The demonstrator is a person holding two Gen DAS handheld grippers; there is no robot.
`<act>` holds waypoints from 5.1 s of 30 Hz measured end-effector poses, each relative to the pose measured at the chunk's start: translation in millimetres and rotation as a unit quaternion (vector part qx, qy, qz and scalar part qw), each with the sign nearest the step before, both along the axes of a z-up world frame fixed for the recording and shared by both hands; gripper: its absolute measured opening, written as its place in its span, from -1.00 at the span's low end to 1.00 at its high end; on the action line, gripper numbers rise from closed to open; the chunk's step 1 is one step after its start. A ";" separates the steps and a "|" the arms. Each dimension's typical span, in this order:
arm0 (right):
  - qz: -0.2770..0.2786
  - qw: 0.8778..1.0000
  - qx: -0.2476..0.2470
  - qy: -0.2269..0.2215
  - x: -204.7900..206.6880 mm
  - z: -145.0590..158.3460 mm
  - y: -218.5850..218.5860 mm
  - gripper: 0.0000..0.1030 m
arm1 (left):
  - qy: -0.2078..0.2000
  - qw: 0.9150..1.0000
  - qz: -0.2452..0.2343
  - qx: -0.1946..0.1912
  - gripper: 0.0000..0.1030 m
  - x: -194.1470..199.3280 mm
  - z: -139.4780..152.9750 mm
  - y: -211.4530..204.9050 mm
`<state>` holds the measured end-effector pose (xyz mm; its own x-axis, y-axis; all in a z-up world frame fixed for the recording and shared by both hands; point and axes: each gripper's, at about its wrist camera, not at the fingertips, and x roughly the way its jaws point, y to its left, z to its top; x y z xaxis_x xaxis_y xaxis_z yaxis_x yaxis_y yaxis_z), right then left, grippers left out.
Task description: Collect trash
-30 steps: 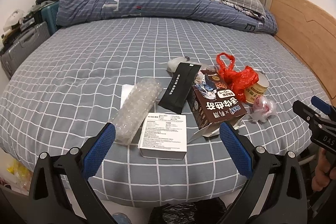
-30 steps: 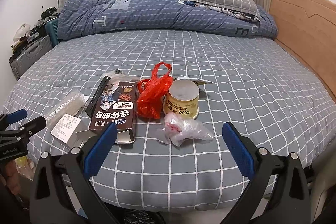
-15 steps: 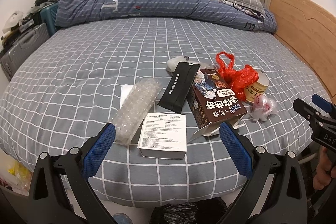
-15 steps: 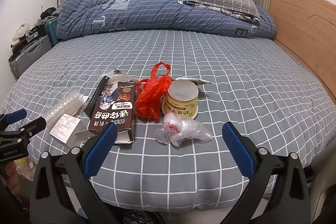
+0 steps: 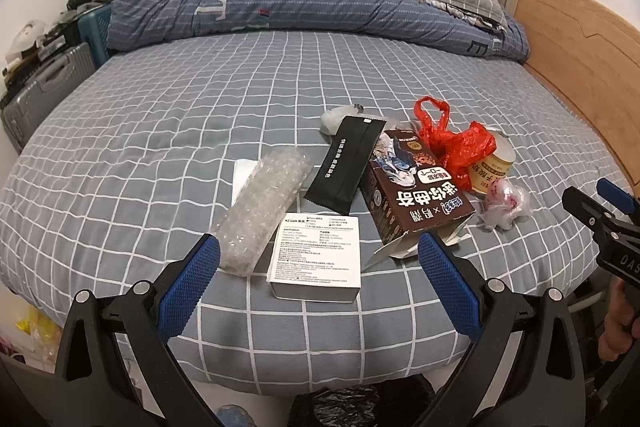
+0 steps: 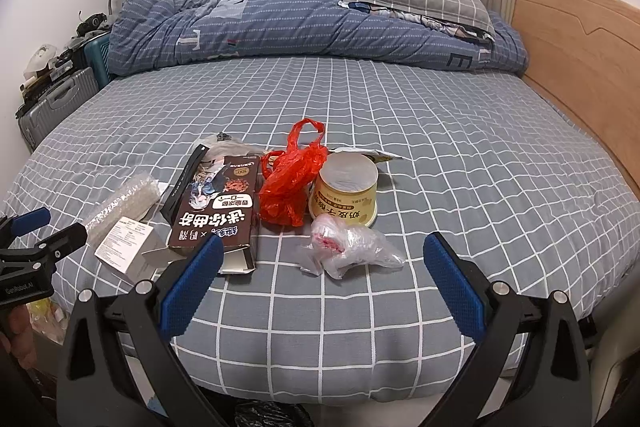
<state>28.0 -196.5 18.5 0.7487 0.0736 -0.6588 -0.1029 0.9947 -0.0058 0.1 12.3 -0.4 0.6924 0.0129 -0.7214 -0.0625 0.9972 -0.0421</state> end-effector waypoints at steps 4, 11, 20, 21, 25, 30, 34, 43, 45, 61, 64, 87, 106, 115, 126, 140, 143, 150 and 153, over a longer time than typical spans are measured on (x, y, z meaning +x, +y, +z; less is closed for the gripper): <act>0.000 1.000 -0.001 0.000 -0.3 0.3 0.5 0.86 | -0.001 1.000 0.001 0.001 0.89 -0.2 0.6 1.1; -0.001 1.000 -0.002 0.000 0.1 0.9 0.1 0.86 | -0.001 1.000 -0.001 -0.001 0.89 -0.2 2.2 1.5; 0.000 1.000 -0.001 0.000 0.0 2.8 -0.5 0.86 | 0.001 1.000 -0.002 0.003 0.89 0.6 1.4 -0.4; 0.000 1.000 -0.001 0.000 -0.1 2.3 -0.4 0.86 | 0.001 1.000 -0.002 0.002 0.89 0.6 1.4 -0.3; 0.000 1.000 0.000 0.001 0.2 2.5 -0.4 0.86 | 0.001 1.000 -0.002 0.002 0.89 0.5 1.3 -0.2; 0.001 1.000 -0.004 0.000 0.5 2.0 1.3 0.86 | 0.004 1.000 -0.002 0.006 0.89 0.9 0.7 0.7; 0.002 1.000 -0.006 0.004 5.4 -4.2 1.0 0.86 | 0.009 1.000 0.003 0.009 0.87 6.3 -3.2 8.4; 0.016 0.999 -0.032 0.017 33.6 -29.3 1.2 0.85 | 0.034 0.999 0.017 0.021 0.84 35.2 -20.2 40.9; 0.015 0.999 -0.031 0.024 41.5 -37.6 -0.4 0.85 | 0.041 0.999 0.017 0.021 0.82 41.5 -25.3 47.3; 0.009 0.996 -0.018 0.083 80.4 -88.3 -7.7 0.48 | 0.099 0.995 0.009 -0.009 0.53 91.1 -72.8 66.7; 0.011 0.996 -0.016 0.087 81.7 -91.8 -5.5 0.37 | 0.101 0.995 0.006 -0.026 0.35 97.9 -76.6 69.4; 0.003 0.998 -0.013 0.067 78.1 -70.6 -6.9 0.01 | 0.083 0.996 -0.006 -0.025 -0.38 95.0 -54.7 61.5; 0.021 1.000 -0.015 0.017 31.4 -18.2 3.7 0.01 | 0.042 0.999 0.004 -0.024 -0.39 44.5 -4.8 49.0; 0.025 1.000 -0.008 -0.002 -9.3 13.4 17.4 0.01 | 0.023 1.000 0.011 -0.005 -0.39 4.2 18.5 32.6; 0.035 0.999 0.023 0.003 -70.9 34.0 32.8 0.01 | 0.014 0.999 0.031 -0.011 -0.38 -67.3 42.9 28.2; 0.038 0.999 0.017 0.023 -143.0 24.1 47.0 0.01 | 0.037 0.999 0.025 -0.020 -0.38 -139.4 27.0 6.0; 0.038 0.999 0.014 0.029 -153.0 18.0 48.1 0.01 | 0.048 0.998 0.021 -0.027 -0.38 -147.2 14.2 2.0; 0.039 0.998 0.015 0.049 -166.7 -2.5 50.9 0.01 | 0.077 0.996 0.020 -0.033 -0.38 -162.4 -19.8 -8.6; 0.038 0.997 0.016 0.061 -169.0 -14.4 52.0 0.01 | 0.089 0.995 0.018 -0.037 -0.39 -166.1 -34.9 -11.6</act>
